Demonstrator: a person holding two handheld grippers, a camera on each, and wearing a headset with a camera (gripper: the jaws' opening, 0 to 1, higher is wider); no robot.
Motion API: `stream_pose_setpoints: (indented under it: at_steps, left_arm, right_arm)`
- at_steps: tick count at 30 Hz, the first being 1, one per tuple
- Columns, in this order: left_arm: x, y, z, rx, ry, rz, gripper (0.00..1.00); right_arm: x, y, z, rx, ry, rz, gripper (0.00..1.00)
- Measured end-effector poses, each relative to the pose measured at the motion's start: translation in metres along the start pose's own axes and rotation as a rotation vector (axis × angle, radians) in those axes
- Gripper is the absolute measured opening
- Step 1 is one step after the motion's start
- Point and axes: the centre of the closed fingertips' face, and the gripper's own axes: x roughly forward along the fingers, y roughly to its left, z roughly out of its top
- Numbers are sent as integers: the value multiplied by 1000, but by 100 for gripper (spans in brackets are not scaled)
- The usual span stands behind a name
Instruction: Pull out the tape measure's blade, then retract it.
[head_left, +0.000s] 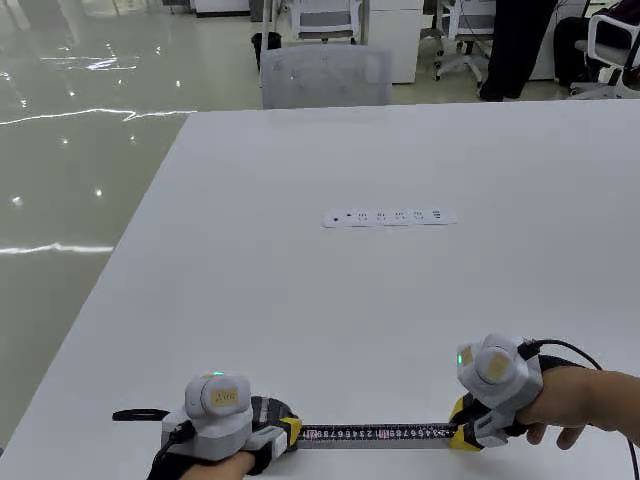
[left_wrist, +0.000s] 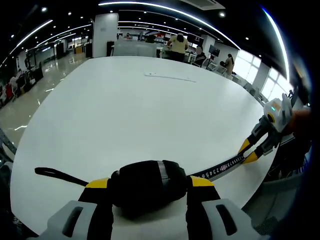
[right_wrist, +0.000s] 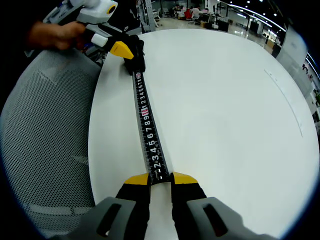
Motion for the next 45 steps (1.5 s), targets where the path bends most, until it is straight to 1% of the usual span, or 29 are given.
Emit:
stream_pose_setpoints:
  at_steps: [13,45]
  left_arm:
    - [1,1,1,-7,-1,-2,55]
    - [1,1,0,-6,1,-4,55]
  right_arm:
    - [3,1,8,7,-14,3,14]
    - [13,5,26,-1,-35,9,14]
